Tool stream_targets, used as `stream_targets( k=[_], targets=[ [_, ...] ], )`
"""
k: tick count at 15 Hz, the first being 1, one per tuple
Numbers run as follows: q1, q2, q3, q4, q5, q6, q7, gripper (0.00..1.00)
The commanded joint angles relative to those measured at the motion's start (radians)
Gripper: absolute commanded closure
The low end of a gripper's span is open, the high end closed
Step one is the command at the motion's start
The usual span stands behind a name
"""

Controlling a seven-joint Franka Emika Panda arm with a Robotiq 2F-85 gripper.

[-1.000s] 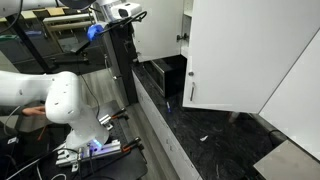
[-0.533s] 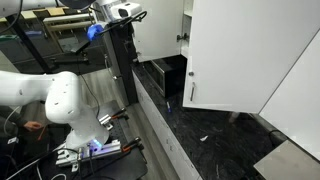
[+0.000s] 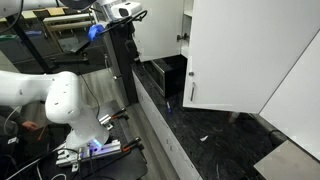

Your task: Close the cabinet doors

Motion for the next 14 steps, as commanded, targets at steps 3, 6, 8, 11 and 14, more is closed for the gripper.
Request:
stream_targets(
  k=[3,6,8,11,14],
  targets=[
    [-0.023,0.081,0.089,-0.018,-0.036,0.227,0.122,0.00],
    [-0.055,0.123,0.169,-0.026,-0.104,0.370,0.242,0.00],
    [-0.089,0.151,0.227,-0.030,-0.170,0.458,0.333,0.00],
    [-0.152,0.180,0.307,-0.023,-0.265,0.510,0.457,0.00],
    [-0.180,0.170,0.339,-0.011,-0.331,0.450,0.528,0.00]
  ],
)
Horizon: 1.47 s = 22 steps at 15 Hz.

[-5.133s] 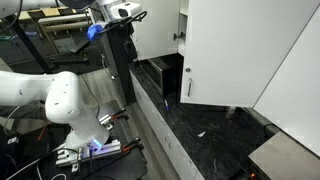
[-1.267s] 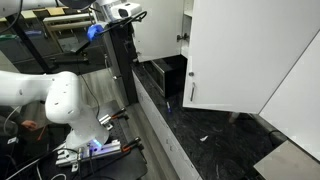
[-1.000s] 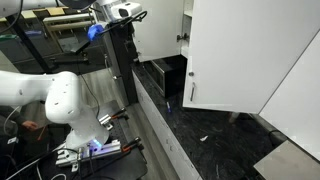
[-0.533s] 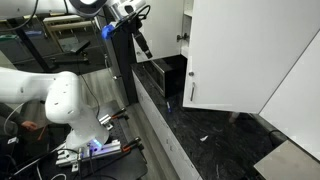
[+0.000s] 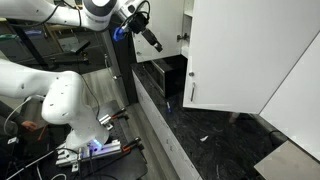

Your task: Close the cabinet doors

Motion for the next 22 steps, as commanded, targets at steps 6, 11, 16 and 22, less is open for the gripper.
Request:
stream_targets(
  k=[6,11,16,22],
  targets=[
    [-0.038,-0.035,-0.035,0.004,-0.102,-0.093,0.037,0.00],
    [-0.098,-0.003,-0.096,0.024,-0.151,-0.045,0.074,0.00],
    [-0.151,0.082,-0.124,0.063,-0.198,0.013,0.131,0.00],
    [-0.140,0.199,-0.129,0.122,-0.247,0.028,0.201,0.00]
  ],
)
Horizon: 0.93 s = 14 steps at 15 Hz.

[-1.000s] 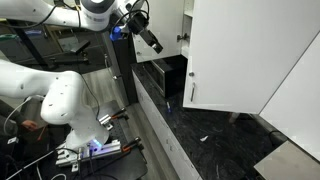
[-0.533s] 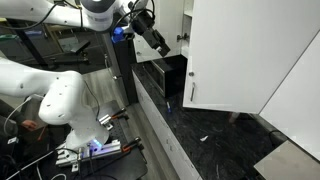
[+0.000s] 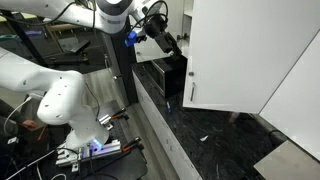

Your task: Close the cabinet doors

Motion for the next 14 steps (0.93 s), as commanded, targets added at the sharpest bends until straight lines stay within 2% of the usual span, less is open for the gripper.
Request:
stream_targets(
  k=[1,7,14],
  targets=[
    [0.004,0.091,-0.007,0.057,-0.047,0.008,0.043,0.00],
    [0.040,0.149,-0.025,0.085,-0.105,0.034,0.099,0.00],
    [0.081,0.178,-0.042,0.070,-0.182,0.145,0.155,0.00]
  ],
)
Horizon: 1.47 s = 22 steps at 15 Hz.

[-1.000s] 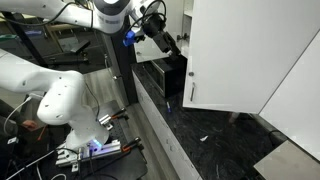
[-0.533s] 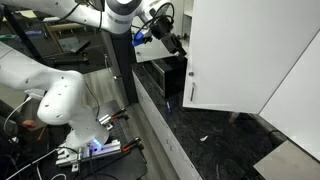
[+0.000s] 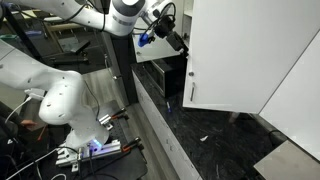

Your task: Close the cabinet doors

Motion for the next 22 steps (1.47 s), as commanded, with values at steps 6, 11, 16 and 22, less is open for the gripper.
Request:
stream_targets(
  k=[6,11,16,22],
  targets=[
    [0.034,0.052,-0.043,-0.007,-0.180,0.122,0.101,0.00],
    [0.073,0.075,-0.061,-0.008,-0.246,0.172,0.134,0.00],
    [0.104,0.114,-0.073,0.004,-0.277,0.234,0.146,0.00],
    [0.072,0.183,-0.061,0.025,-0.294,0.342,0.152,0.00]
  ],
)
